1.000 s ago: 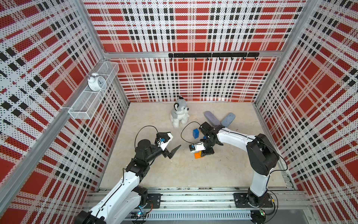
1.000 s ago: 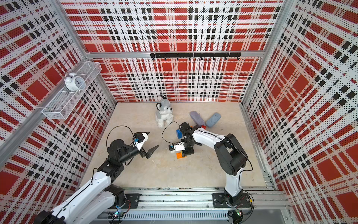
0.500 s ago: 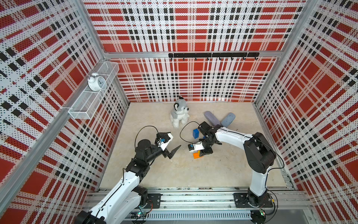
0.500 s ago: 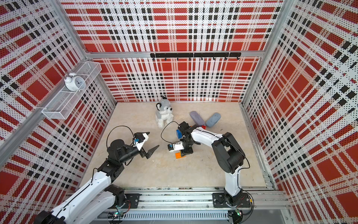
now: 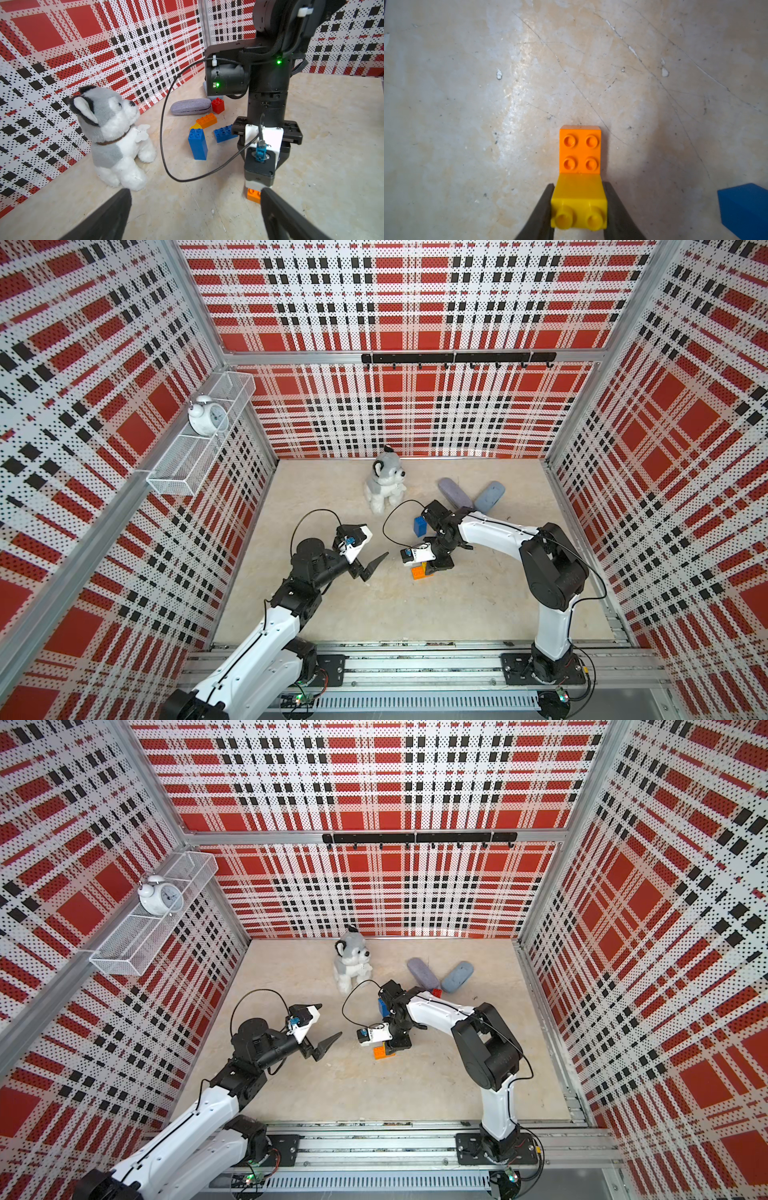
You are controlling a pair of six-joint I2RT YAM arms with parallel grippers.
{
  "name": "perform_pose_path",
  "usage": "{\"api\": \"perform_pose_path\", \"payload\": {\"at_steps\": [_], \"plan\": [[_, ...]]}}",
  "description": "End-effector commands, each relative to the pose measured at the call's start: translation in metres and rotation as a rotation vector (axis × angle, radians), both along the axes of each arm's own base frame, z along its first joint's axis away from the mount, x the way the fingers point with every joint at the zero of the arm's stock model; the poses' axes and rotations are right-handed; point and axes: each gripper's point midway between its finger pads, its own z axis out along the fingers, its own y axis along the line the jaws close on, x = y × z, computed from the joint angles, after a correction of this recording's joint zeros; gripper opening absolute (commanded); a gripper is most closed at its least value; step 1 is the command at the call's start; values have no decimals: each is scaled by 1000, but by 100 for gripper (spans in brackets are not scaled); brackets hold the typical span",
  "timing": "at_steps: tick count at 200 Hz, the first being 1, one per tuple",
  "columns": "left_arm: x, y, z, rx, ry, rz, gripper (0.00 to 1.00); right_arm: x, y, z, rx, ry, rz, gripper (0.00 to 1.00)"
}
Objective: Assemble a fork with lego
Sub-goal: Assemble the lego brick with the lego brick.
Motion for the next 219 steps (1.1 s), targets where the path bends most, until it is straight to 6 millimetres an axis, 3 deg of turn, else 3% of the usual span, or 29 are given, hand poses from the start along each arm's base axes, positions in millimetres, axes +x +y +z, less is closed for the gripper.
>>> {"api": "perform_pose_path", "payload": {"at_steps": [1,20,44,112,140,184,219], "plan": [[0,1,-2,6,1,-5,98,6,-42,-7,-98,4,-102,19],[1,1,-2,8,2,-3,98,15,-57,3,-82,-35,-146,20],[2,2,-3,11,3,4,98,17,-74,0,-96,-56,-183,22],[3,3,-5,24,4,7,98,21,-86,-14,-163,-1,-234,29],[4,3,-5,28,2,11,98,27,-83,-3,-136,-24,-248,36],[4,3,-4,29,-3,7,98,24,-76,20,-55,-57,-242,59],[4,3,-4,29,-3,6,98,31,-67,48,51,-85,-292,64]]}}
